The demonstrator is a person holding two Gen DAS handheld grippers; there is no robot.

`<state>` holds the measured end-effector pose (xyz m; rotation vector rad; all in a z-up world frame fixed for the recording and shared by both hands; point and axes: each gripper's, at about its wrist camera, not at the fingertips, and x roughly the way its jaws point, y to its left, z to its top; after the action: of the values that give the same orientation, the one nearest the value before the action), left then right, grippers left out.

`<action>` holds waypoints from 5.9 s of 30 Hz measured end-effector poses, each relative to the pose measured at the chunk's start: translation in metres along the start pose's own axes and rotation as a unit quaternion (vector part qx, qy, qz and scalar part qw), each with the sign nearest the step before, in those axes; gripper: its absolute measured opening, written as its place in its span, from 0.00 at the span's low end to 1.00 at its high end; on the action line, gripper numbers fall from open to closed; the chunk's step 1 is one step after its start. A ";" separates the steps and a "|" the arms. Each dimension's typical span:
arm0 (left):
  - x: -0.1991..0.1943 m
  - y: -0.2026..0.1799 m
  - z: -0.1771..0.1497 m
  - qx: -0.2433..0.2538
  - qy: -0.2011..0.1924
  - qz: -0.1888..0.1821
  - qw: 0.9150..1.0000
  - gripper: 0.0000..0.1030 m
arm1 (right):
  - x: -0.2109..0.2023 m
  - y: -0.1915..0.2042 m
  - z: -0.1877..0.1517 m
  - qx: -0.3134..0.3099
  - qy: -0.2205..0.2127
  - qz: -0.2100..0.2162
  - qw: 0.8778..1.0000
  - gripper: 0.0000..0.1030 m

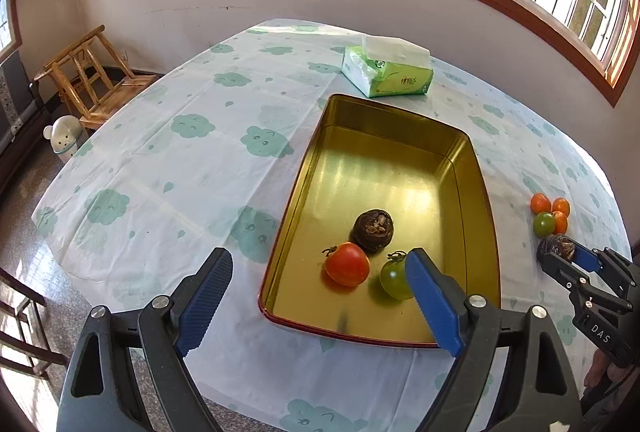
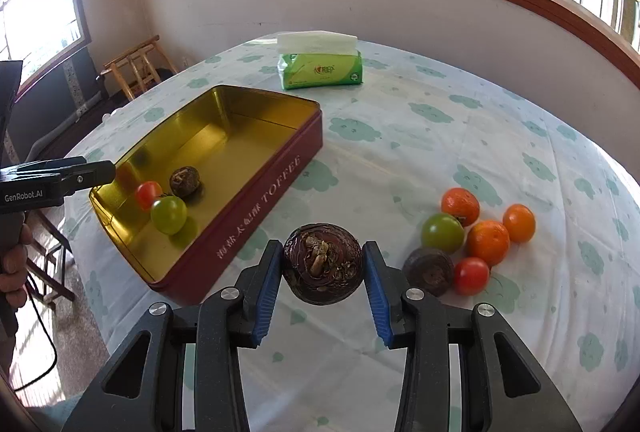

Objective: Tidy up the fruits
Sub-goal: 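Carry the water chestnut with the right gripper over the tin tray, then release the water chestnut beside the other one and withdraw the right gripper, then move the left gripper to the last water chestnut beside the tomatoes, then close the left gripper on the water chestnut and lift it, then carry the water chestnut with the left gripper over the tin tray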

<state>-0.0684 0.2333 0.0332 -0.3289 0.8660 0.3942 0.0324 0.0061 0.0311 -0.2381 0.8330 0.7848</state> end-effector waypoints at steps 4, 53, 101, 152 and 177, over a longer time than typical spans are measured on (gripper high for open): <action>-0.005 0.022 0.002 -0.020 -0.006 0.017 1.000 0.84 | 0.010 0.033 0.016 -0.034 -0.003 0.025 0.999 0.40; 0.002 0.067 -0.011 -0.065 0.016 0.039 0.997 0.84 | 0.074 0.083 0.039 -0.087 0.009 0.025 0.996 0.50; 0.073 -0.266 -0.036 0.239 0.042 -0.141 0.960 0.81 | 0.008 -0.221 -0.088 0.163 0.054 -0.157 0.973 1.00; 0.059 -0.250 -0.026 0.198 0.035 -0.153 0.968 0.34 | 0.007 -0.221 -0.087 0.163 0.054 -0.157 0.973 1.00; 0.035 -0.125 0.022 0.088 0.008 -0.083 0.993 0.34 | 0.008 -0.221 -0.088 0.163 0.054 -0.157 0.973 1.00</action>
<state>0.0243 0.1403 0.0344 -0.2385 0.8749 0.1598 0.1415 -0.1866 -0.0558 -0.1163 0.9842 0.3331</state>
